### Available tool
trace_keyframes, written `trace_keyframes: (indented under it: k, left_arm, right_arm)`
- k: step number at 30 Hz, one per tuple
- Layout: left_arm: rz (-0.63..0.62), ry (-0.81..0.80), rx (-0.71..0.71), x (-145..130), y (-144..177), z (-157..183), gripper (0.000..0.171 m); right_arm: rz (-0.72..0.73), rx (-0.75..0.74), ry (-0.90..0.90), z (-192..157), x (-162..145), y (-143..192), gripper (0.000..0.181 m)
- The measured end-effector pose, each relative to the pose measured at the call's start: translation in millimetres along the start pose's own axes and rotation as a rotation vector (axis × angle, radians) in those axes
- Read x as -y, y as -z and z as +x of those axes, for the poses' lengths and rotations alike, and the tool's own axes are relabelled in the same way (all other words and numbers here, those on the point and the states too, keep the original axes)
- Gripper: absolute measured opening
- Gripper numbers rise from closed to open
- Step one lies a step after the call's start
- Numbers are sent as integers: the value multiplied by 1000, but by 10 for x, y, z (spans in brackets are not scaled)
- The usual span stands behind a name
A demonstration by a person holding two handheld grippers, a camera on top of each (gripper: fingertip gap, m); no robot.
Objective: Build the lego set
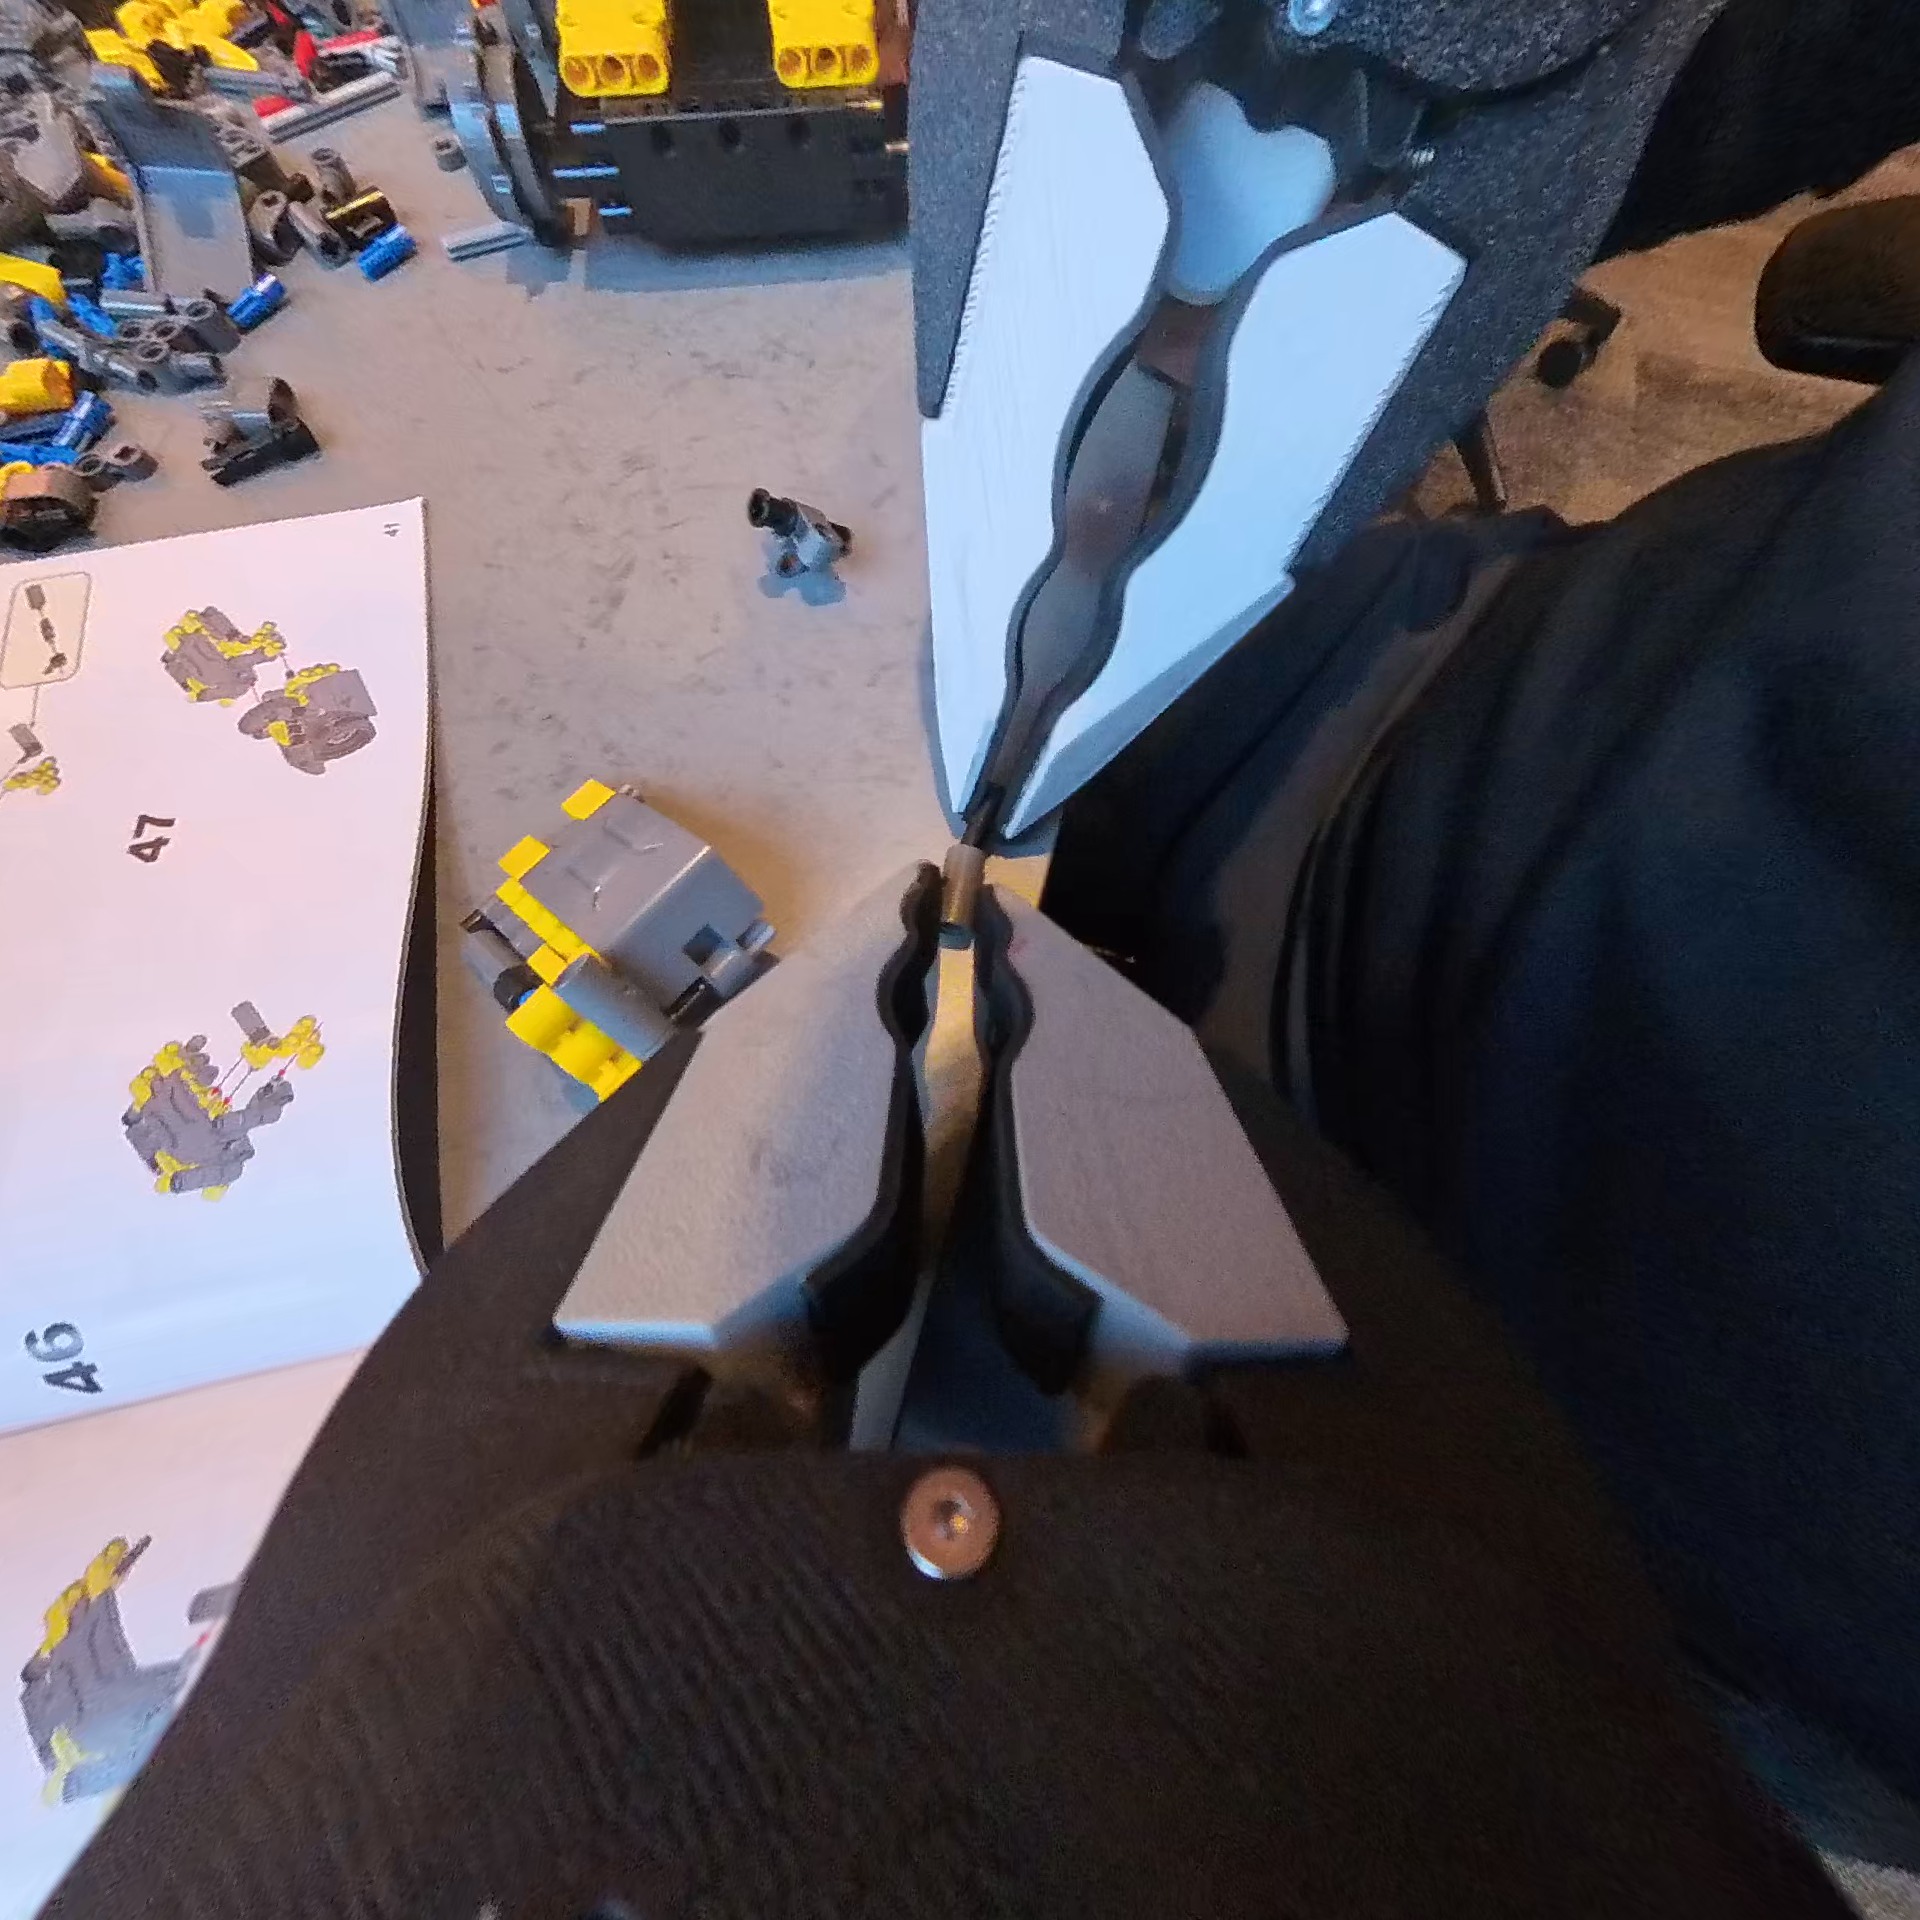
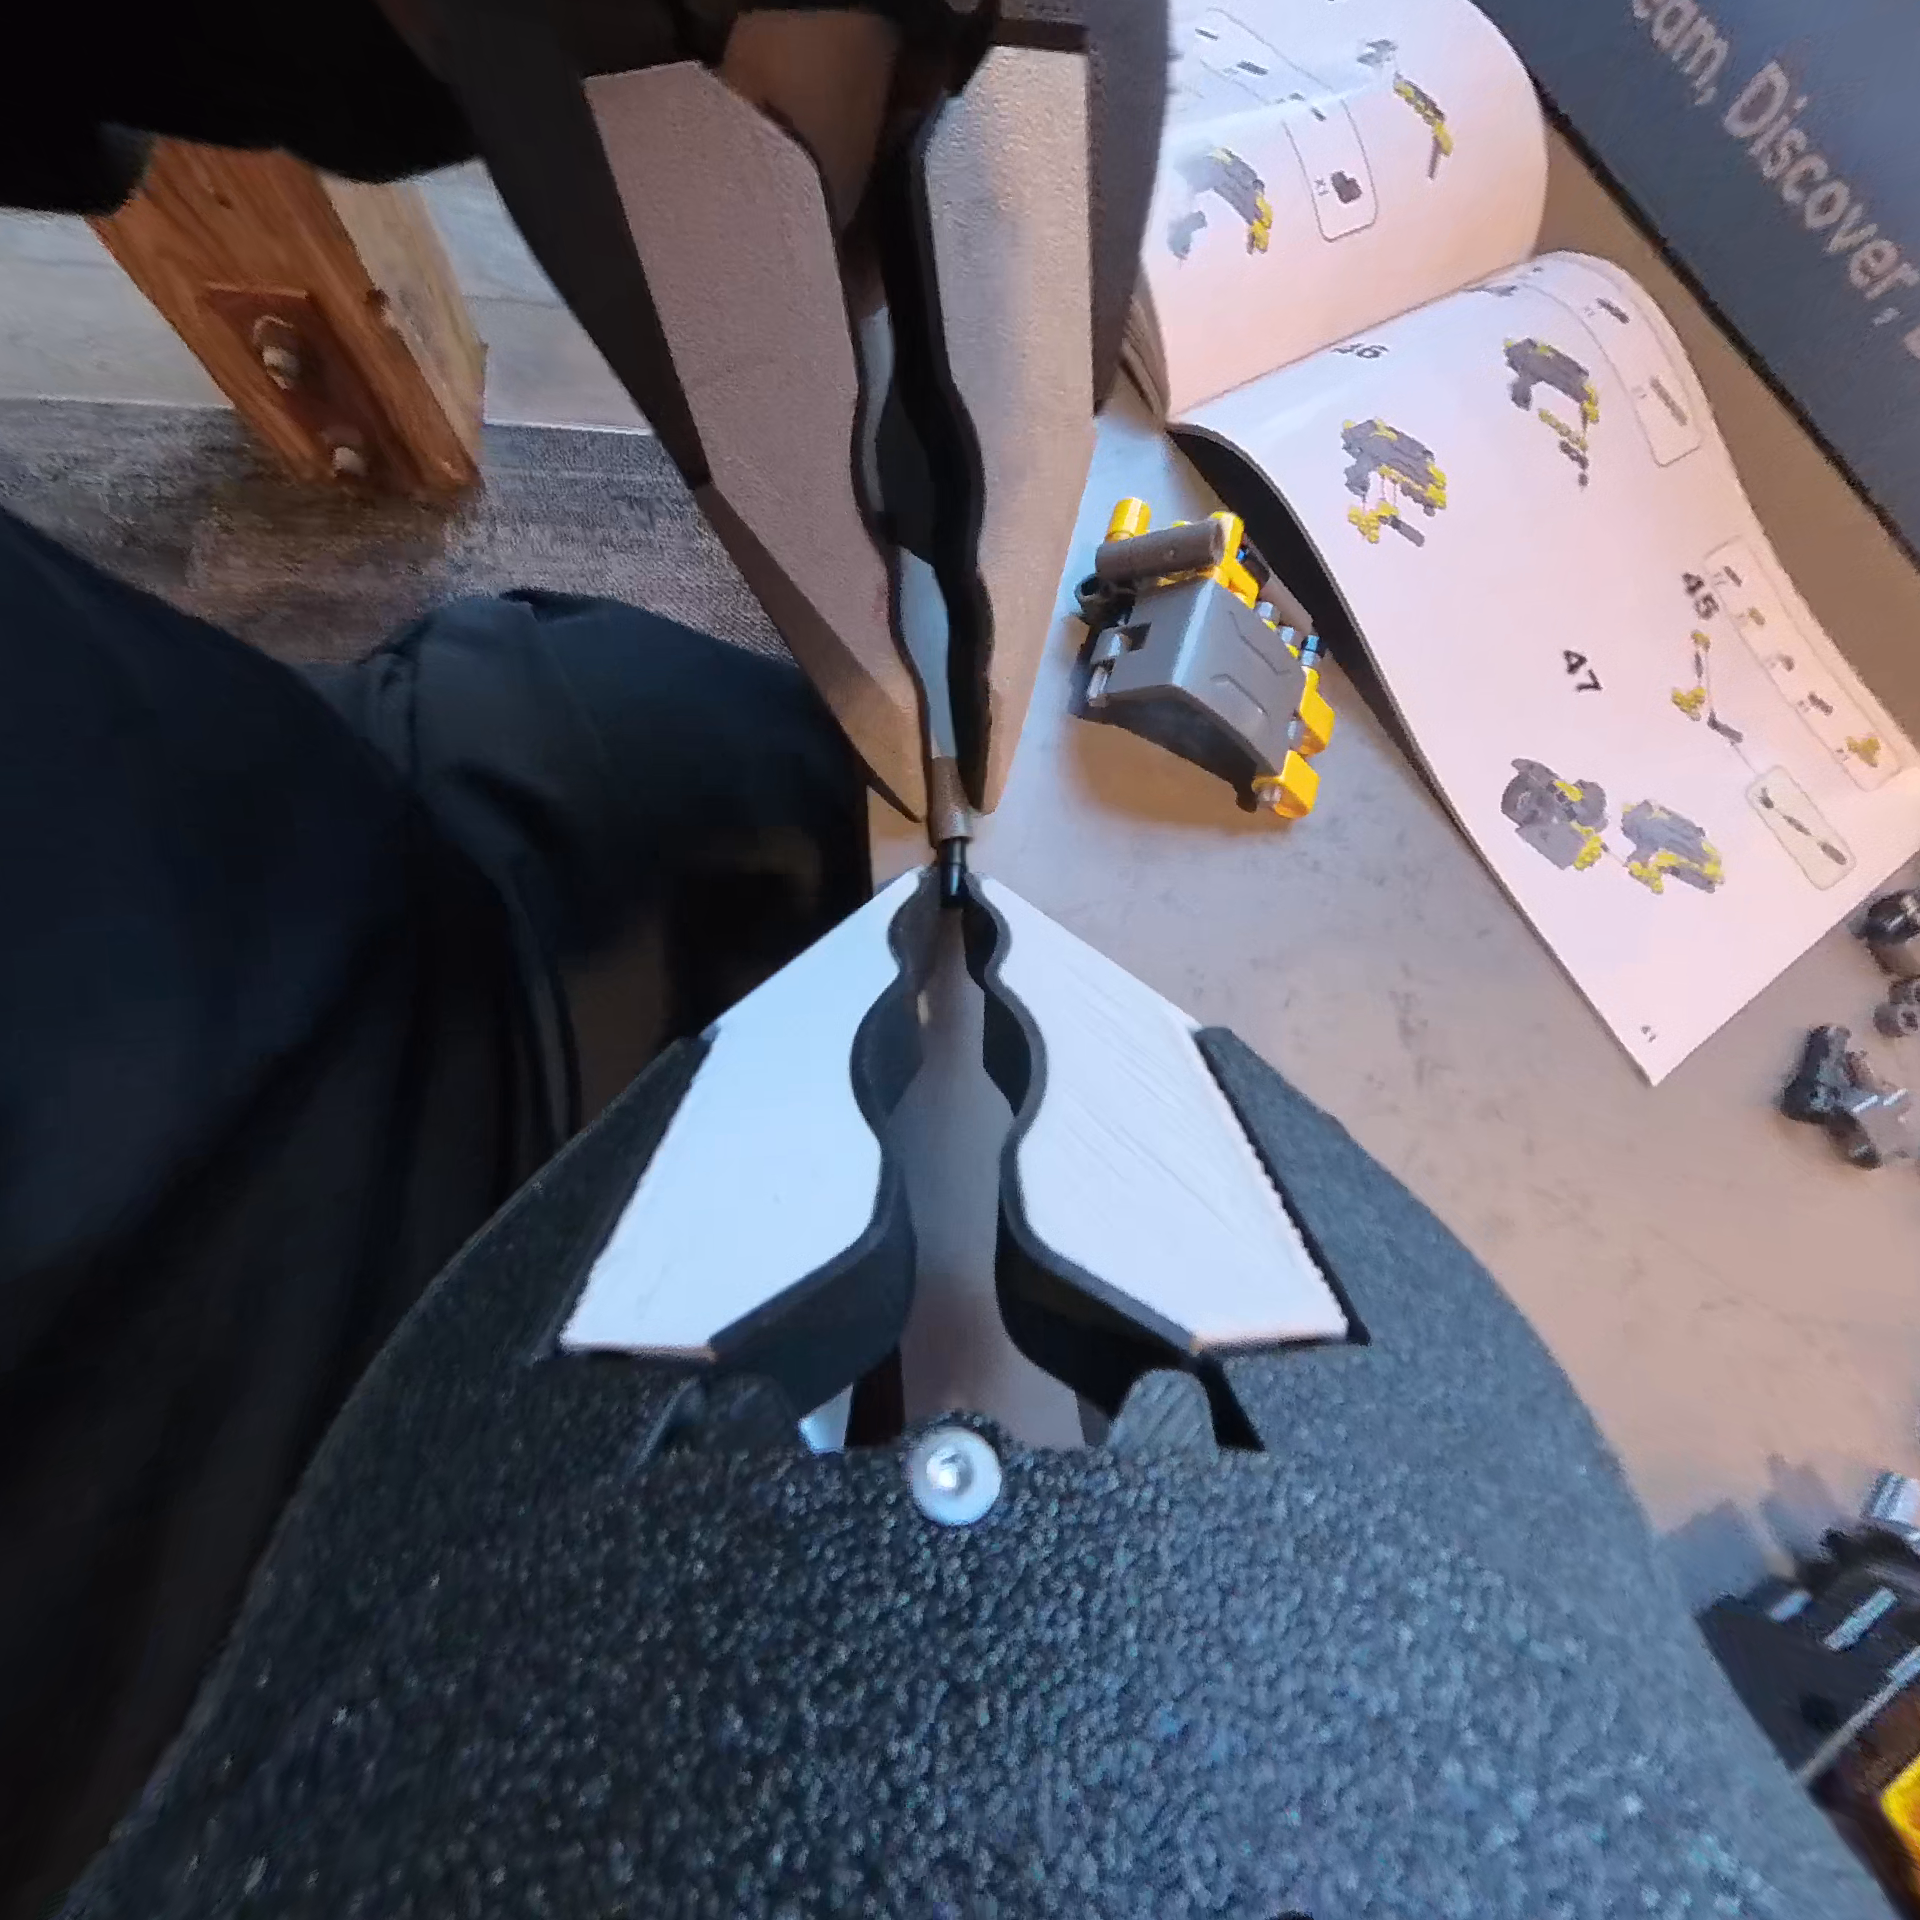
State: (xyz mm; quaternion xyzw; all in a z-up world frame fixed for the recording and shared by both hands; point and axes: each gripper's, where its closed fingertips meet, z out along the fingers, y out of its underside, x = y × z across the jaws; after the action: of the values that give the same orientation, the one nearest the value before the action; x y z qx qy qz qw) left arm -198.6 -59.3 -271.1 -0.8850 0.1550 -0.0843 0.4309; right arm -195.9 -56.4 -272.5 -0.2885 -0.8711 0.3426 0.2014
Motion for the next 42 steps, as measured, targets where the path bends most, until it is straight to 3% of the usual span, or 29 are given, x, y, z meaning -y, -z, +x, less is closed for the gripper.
trace_keyframes:
  k: [3, 12, 18, 22, 42]
  left_arm:
    - [32, 20, -13, 5, 41, 4, 5]
    - [195, 16, -71, 132, 244, 84, 6]
    - [107, -51, -93, -8, 86, 211, 5]
    - [74, 15, -103, -45, 21, 194, 5]
    - [105, 84, -19, 119, 4, 31, 6]
  right_arm:
    - [31, 26, -100, -6, 40, 9, 2]
    - [134, 98, -166, -69, 249, 133, 3]
    - [114, 169, -141, -214, 232, 55, 3]
    - [46, 121, -106, -180, 160, 0, 3]
    - [122, 95, -135, 1, 176, 144, 3]
